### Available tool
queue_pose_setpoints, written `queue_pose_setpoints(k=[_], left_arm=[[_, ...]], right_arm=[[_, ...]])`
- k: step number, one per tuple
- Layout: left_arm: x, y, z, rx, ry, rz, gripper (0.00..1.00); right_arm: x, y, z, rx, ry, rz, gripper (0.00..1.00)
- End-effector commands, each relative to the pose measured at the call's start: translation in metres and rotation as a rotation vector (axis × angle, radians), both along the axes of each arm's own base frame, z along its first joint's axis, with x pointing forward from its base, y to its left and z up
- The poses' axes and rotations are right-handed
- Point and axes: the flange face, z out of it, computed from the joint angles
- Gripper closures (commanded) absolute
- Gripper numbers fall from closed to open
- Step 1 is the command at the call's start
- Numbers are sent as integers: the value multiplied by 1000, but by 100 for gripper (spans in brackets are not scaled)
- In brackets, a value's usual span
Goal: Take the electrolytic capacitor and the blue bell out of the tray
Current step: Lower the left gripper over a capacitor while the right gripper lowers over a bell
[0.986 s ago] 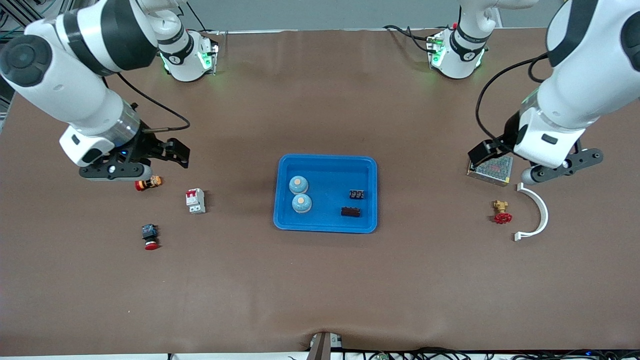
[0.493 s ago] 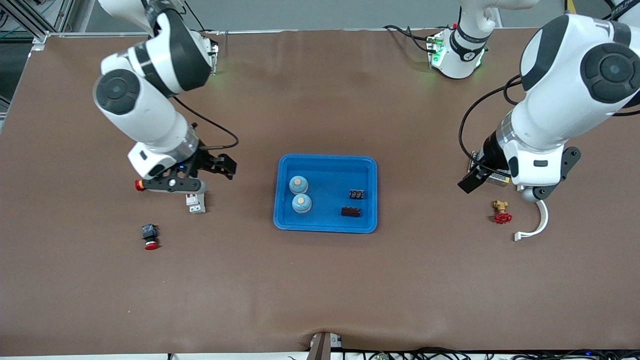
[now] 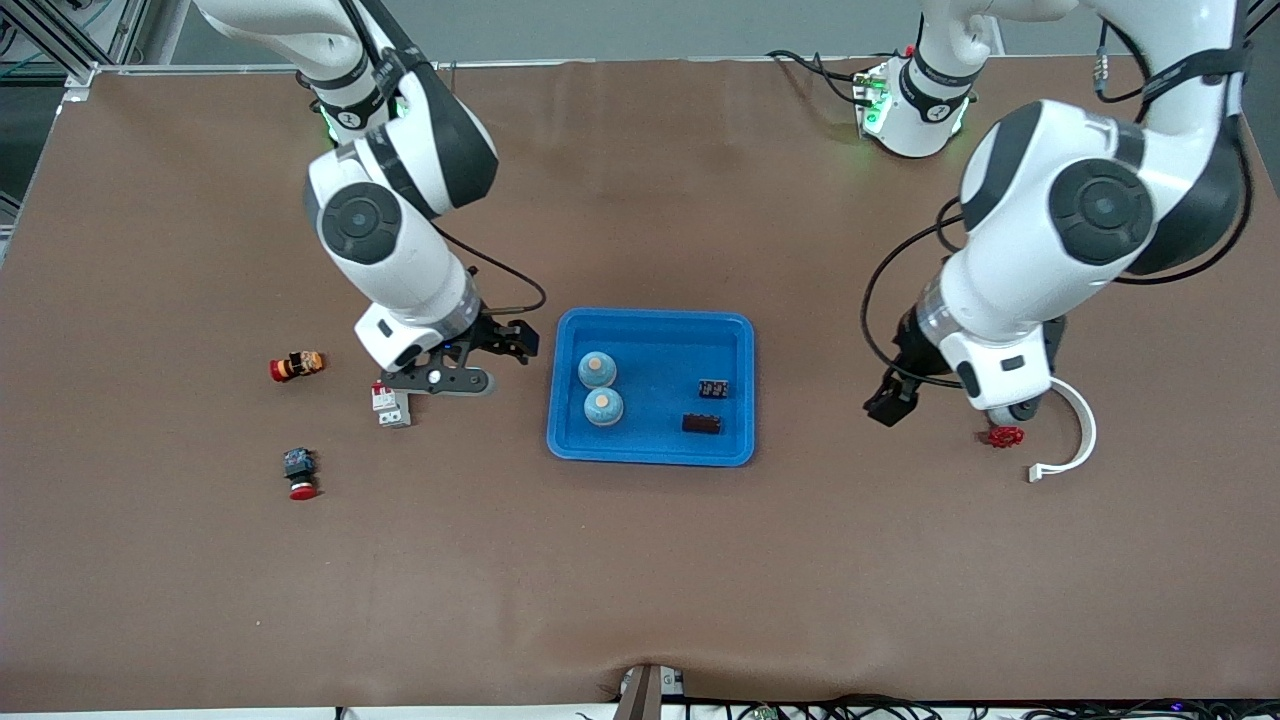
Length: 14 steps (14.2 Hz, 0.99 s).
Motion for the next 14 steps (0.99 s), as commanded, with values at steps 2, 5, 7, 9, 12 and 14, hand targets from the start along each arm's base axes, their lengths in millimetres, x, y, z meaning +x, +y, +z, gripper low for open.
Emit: queue_pose_setpoints(k=[2, 5, 7, 9, 12, 14], left_arm=[[-3, -27, -17, -13, 5, 121, 0], [-7, -44, -36, 16, 27, 191, 0], [-9, -56, -61, 35, 65, 245, 0], [-12, -71, -81, 55, 89, 317, 0], [-20, -94, -103, 67, 112, 441, 0], [-32, -120, -126, 86, 131, 480, 0]], right_arm=[[-10, 48, -21, -10, 0, -13, 0], [-8, 66, -34, -14, 6, 10, 0], [-7, 68, -47, -43, -1, 41, 0], [-7, 74, -55, -49, -32, 66, 0], [-8, 88, -76, -29, -54, 80, 0], [-7, 92, -91, -21, -60, 81, 0]])
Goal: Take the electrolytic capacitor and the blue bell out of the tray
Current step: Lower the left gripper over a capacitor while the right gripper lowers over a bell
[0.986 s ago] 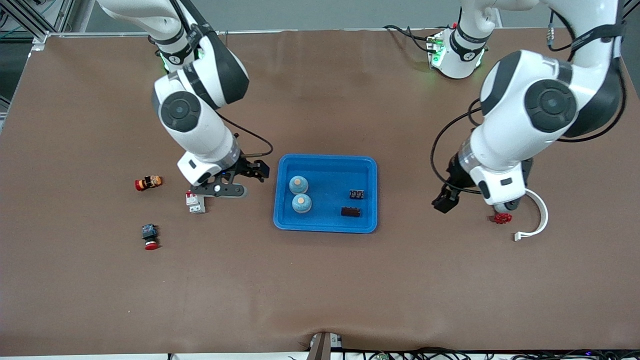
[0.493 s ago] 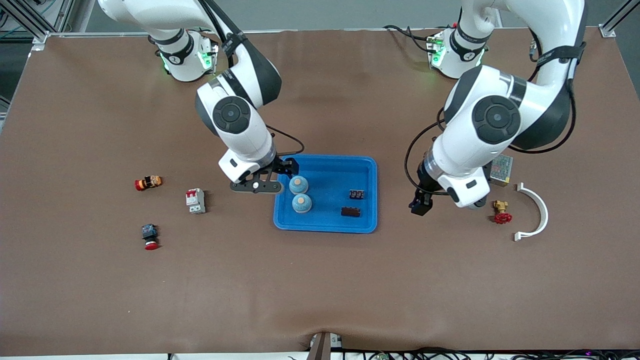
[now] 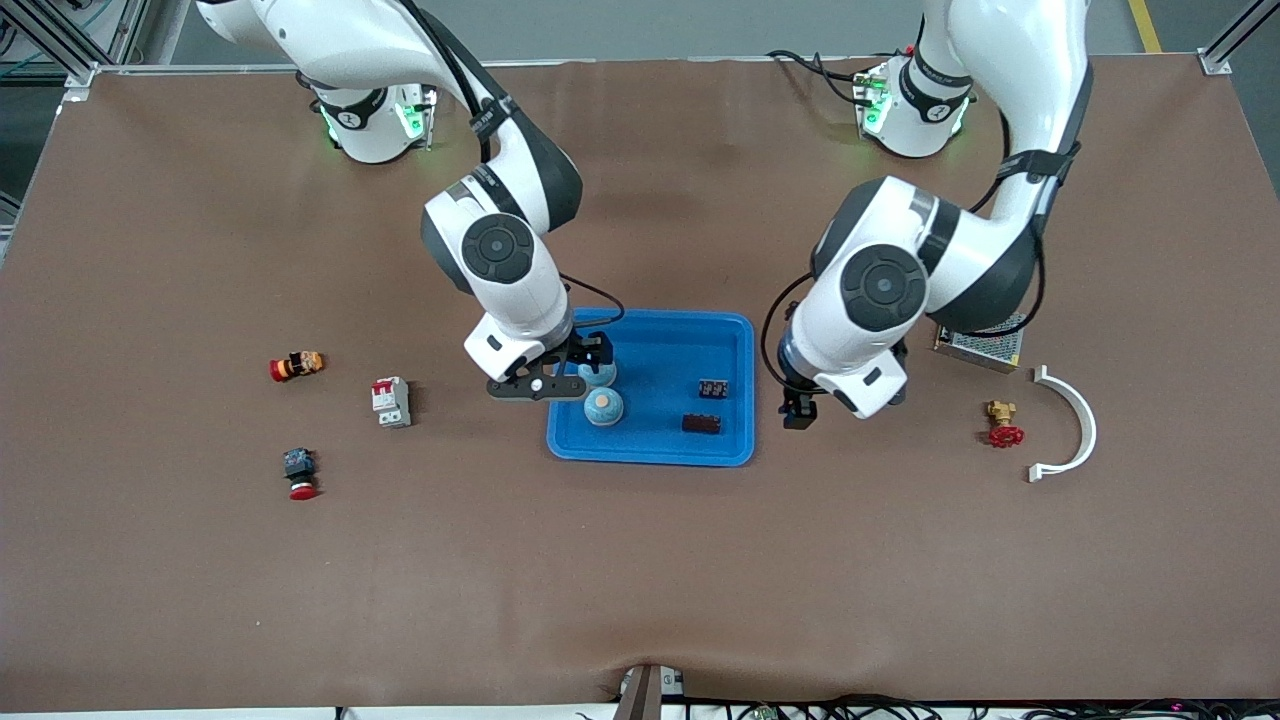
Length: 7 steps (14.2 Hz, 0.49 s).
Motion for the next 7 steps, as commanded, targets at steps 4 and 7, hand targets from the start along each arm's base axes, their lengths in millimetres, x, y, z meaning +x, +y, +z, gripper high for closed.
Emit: queue_pose_setpoints(k=[4, 7], left_arm=[[-24, -58, -63, 58, -8, 86, 0], [-40, -72, -87, 67, -15, 45, 0]], right_arm=[[-4, 21, -26, -9, -15, 35, 0], [-12, 29, -35, -15, -6, 50, 0]])
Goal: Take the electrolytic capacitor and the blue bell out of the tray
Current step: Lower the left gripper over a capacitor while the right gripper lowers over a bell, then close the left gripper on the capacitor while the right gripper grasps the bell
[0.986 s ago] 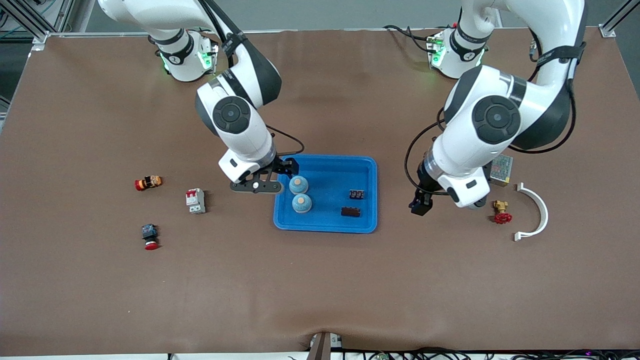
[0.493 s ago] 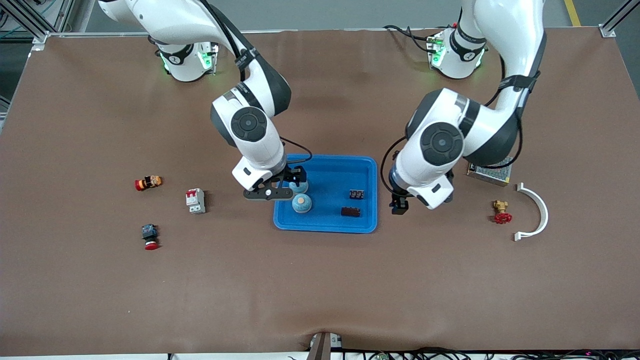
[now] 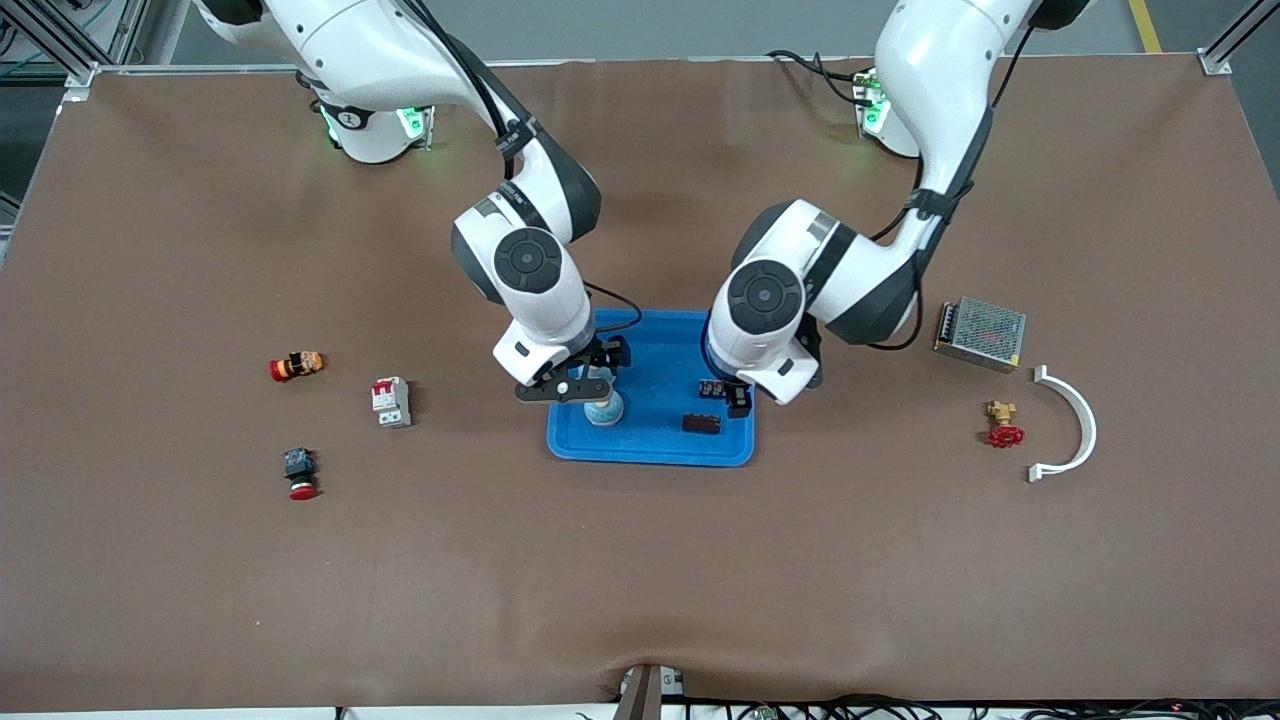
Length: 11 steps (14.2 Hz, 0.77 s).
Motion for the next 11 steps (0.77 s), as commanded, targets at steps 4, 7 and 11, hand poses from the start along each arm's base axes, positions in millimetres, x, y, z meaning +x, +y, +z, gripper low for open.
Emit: queue_pose_setpoints(k=[4, 7, 11], left_arm=[[-45, -13, -48, 39, -42, -102, 0], [-64, -19, -56, 32, -59, -133, 0], [-69, -16, -59, 39, -51, -145, 0]], right_arm=[[-11, 15, -22, 3, -32, 35, 0], [-18, 18, -36, 9, -39, 46, 0], [-21, -1, -56, -2, -47, 98, 0]])
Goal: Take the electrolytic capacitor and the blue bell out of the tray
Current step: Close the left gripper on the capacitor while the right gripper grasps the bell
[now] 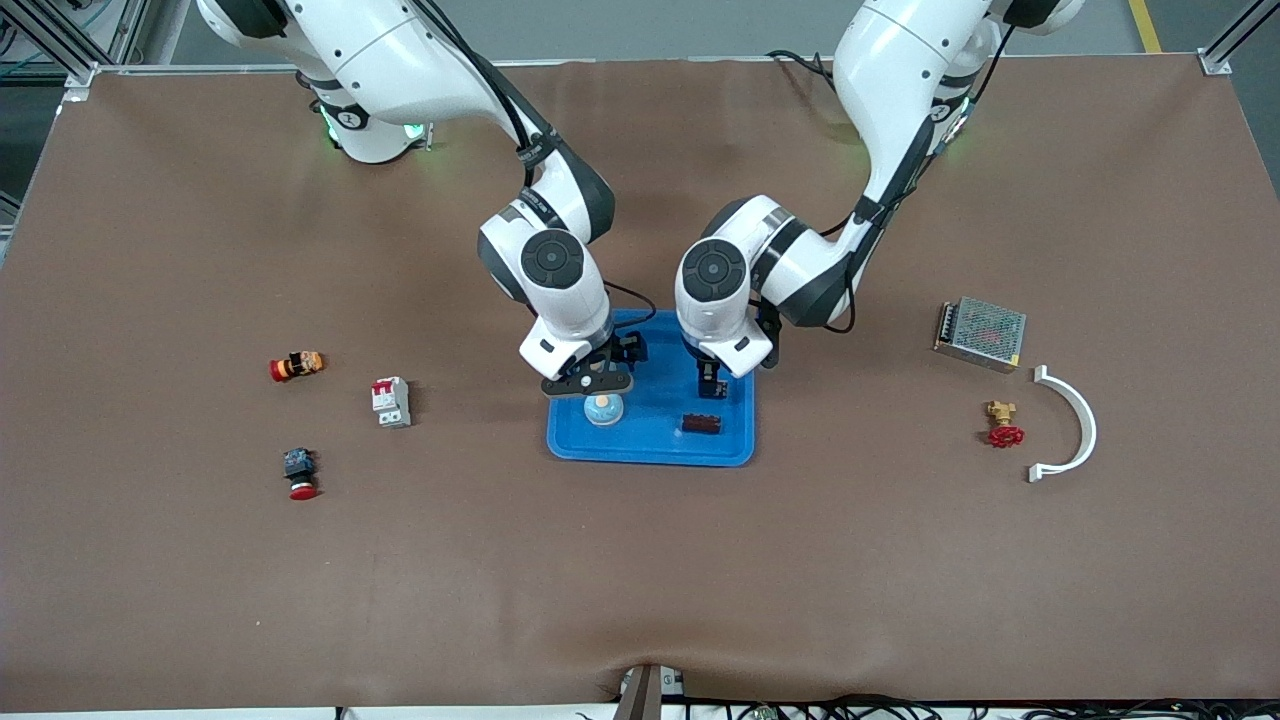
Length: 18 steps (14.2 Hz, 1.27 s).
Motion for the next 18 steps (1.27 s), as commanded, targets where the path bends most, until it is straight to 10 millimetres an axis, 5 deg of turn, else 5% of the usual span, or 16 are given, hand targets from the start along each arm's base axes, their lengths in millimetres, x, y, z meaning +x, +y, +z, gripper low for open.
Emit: queue_pose_setpoints(k=[1, 8, 18], left_arm=[[-10, 8, 5, 15, -13, -41, 0], [-17, 20, 1, -12, -40, -88, 0], [11, 21, -13, -32, -83, -148, 0]], right_arm=[[-2, -15, -6, -15, -17, 42, 0], [-8, -7, -10, -7, -24, 53, 0], [-16, -1, -33, -19, -13, 81, 0]])
